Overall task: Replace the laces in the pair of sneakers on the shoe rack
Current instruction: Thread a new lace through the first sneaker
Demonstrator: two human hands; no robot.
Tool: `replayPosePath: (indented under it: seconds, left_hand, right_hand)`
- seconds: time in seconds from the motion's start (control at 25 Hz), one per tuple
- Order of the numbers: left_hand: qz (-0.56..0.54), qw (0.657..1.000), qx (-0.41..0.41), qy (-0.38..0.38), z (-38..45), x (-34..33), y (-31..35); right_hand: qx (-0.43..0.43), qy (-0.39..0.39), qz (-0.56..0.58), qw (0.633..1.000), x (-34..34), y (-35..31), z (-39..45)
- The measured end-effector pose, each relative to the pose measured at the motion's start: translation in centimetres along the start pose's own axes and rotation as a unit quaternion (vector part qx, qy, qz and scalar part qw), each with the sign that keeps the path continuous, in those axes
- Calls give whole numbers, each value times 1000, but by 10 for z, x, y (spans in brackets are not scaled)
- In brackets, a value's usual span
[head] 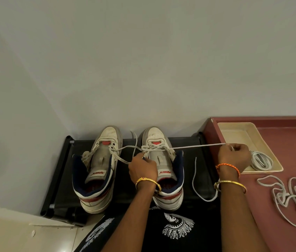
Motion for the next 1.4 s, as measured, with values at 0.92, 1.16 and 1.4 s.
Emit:
replayPosePath:
  seconds: [0.92,1.16,1.4]
  left_hand:
    - [-38,998,-36,-28,7,-9,2]
    - [-136,981,21,-135,50,-31,-31]
    - [-149,972,-1,-182,57,-49,-34]
  right_hand:
    - [97,-248,-166,950,-70,-6,-43]
    - [68,-467,-135,871,-127,13,-84]
    - [39,-469,-46,881,-135,15,-84]
Point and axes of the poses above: each hand's wrist, its own z-axis towards the middle knuckle, its own x-axis out of the back of the hand, y = z × x, the point moved 9 cm from there along z, towards the middle knuckle, and after that the axes turned 11 degrees about -x, right-handed, at the moved point
